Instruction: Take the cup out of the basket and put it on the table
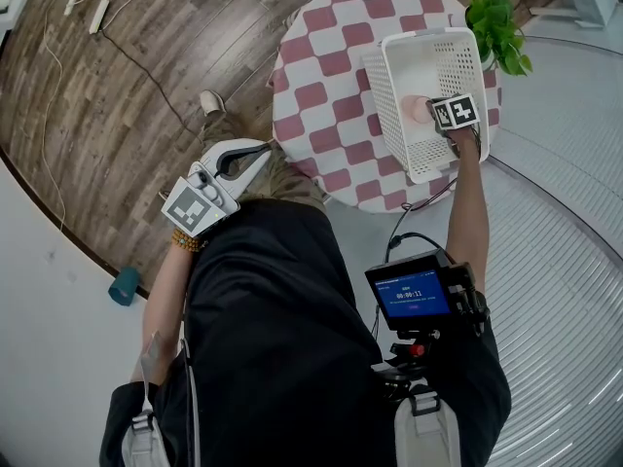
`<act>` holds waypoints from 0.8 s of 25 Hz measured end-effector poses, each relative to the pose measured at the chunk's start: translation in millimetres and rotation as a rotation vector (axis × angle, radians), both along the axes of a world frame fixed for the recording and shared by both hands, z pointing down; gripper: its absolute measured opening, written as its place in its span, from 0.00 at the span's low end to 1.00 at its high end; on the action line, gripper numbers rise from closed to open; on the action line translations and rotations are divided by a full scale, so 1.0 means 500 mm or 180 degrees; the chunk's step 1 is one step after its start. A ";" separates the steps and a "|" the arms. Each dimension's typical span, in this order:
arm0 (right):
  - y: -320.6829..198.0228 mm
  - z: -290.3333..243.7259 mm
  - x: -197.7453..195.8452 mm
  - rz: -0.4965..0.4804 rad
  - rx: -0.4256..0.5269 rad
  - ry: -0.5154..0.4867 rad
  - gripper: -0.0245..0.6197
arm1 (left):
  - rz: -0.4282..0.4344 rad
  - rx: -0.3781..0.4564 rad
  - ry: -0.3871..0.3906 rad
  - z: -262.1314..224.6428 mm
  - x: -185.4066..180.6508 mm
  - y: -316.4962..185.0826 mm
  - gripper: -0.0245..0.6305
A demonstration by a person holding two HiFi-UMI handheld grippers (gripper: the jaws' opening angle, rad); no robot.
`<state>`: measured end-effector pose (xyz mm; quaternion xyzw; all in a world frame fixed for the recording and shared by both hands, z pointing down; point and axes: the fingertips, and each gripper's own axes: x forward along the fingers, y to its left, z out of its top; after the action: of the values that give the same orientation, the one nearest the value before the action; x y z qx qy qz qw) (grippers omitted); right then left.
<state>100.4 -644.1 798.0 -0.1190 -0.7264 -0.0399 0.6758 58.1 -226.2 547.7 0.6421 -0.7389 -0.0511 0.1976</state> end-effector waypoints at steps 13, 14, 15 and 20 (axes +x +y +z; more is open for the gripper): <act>-0.002 -0.067 -0.009 0.0270 -0.0023 -0.0310 0.08 | 0.0127 0.0073 -0.0062 -0.011 0.003 -0.001 0.04; -0.002 -0.075 -0.011 0.0287 -0.0021 -0.0340 0.08 | 0.0150 0.0078 -0.0070 -0.012 0.003 -0.003 0.04; -0.002 -0.082 -0.013 0.0302 -0.0019 -0.0372 0.08 | 0.0171 0.0085 -0.0077 -0.014 0.003 -0.005 0.04; -0.001 -0.119 -0.016 0.0373 -0.0009 -0.0533 0.08 | 0.0254 0.0113 -0.0114 -0.023 0.003 -0.012 0.04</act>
<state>92.2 -644.5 738.7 -0.0736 -0.7860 -0.0092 0.6137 59.9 -232.4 536.0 0.6753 -0.7152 -0.0447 0.1748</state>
